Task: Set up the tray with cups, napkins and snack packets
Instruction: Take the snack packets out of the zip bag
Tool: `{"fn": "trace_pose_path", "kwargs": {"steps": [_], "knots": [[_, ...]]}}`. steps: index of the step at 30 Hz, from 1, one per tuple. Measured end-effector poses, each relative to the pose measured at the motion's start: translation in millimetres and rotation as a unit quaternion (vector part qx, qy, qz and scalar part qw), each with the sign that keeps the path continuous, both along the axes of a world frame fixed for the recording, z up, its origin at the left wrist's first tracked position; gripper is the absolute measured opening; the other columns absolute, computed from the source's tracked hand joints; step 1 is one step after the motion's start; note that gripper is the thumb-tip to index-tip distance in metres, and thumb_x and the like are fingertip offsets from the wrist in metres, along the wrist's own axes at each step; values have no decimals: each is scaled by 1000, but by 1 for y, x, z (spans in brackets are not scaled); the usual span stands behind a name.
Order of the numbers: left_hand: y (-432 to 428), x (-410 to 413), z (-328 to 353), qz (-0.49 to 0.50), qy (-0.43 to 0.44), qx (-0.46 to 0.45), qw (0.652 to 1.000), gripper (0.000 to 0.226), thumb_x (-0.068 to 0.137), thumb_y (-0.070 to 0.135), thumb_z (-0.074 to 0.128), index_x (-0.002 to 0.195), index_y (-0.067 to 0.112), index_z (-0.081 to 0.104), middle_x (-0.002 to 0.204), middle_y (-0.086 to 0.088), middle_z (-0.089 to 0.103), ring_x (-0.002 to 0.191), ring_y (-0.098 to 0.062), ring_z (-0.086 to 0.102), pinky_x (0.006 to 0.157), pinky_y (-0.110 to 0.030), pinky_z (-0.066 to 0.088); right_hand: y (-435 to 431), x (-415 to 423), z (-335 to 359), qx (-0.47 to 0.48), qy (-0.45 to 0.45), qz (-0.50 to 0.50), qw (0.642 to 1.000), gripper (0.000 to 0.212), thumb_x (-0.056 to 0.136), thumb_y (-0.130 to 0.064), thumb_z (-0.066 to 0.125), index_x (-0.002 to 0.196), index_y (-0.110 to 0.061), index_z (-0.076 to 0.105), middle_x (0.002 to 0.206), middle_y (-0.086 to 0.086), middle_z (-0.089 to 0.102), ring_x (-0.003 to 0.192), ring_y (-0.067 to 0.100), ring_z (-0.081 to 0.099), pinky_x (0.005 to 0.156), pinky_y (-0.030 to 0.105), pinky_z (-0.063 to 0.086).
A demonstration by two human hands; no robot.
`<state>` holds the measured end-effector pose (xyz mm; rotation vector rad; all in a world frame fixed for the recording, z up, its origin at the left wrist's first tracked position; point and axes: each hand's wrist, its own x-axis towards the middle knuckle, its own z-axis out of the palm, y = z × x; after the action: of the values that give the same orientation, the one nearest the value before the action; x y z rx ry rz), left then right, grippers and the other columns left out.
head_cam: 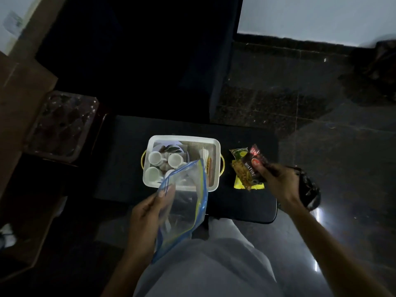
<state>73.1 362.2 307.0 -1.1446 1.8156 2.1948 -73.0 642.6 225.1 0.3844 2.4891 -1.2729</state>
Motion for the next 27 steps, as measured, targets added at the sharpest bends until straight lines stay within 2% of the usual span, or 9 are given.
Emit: {"fn": "trace_pose_path", "kwargs": {"steps": [2,3,5,8,11,16,20,24,27], "knots": [[10,2,0,20,-13,-3,1000,34,87,42,66,110,20,79,112,-5,79,111,-20,73,94,-30,58,5,3,-45,9,-59,0,998,39,81,-56,69,88,-20,78,71,-5,74,66,2,69,64,20,56],[14,4,0,27,-18,-6,999,32,91,38,64,111,19,79,113,-6,79,111,-21,73,94,-31,58,6,5,-65,11,-88,5,996,40,81,-57,68,89,-19,77,73,-1,75,70,10,72,71,31,59],[20,7,-1,33,-26,-23,999,28,93,36,63,109,21,79,112,-6,79,109,-20,74,89,-27,60,7,8,-96,-1,-136,0,991,43,82,-56,68,90,-15,77,76,4,76,73,17,74,75,38,60],[28,15,-3,80,-44,-33,995,24,90,31,62,102,24,82,109,-4,80,106,-17,74,81,-19,59,4,9,-129,-17,-178,-1,984,44,85,-49,70,101,-8,74,89,10,76,79,20,73,72,31,59],[37,23,-5,98,-54,-46,993,24,90,30,62,102,25,82,109,-3,80,107,-15,74,81,-18,58,-4,10,-148,-99,-236,-35,966,41,87,-31,73,113,1,67,102,20,73,87,31,74,83,47,59],[47,34,-4,104,-75,-93,987,33,100,15,56,91,31,84,103,0,81,101,-9,75,79,-13,57,-10,13,-163,-139,-284,-48,947,38,87,-17,73,117,3,62,107,22,69,88,30,69,81,45,60],[52,38,-3,125,-80,-97,984,38,100,11,55,85,30,84,100,0,81,98,-9,75,80,-13,58,-8,16,-169,-111,-292,-52,948,32,88,-7,70,118,0,64,112,23,69,104,36,68,89,50,56],[53,42,-4,119,-81,-81,986,29,99,16,57,94,26,84,106,-3,80,104,-12,74,92,-24,55,2,18,-171,-86,-277,-72,954,31,88,-8,70,118,-2,65,113,20,69,103,32,67,91,50,56],[50,44,-7,110,-71,-59,990,25,99,19,57,100,23,82,109,-6,80,106,-14,74,86,-19,58,9,21,-168,-67,-270,-73,958,30,87,-8,69,117,-5,67,104,17,69,104,33,68,90,48,57]]}}
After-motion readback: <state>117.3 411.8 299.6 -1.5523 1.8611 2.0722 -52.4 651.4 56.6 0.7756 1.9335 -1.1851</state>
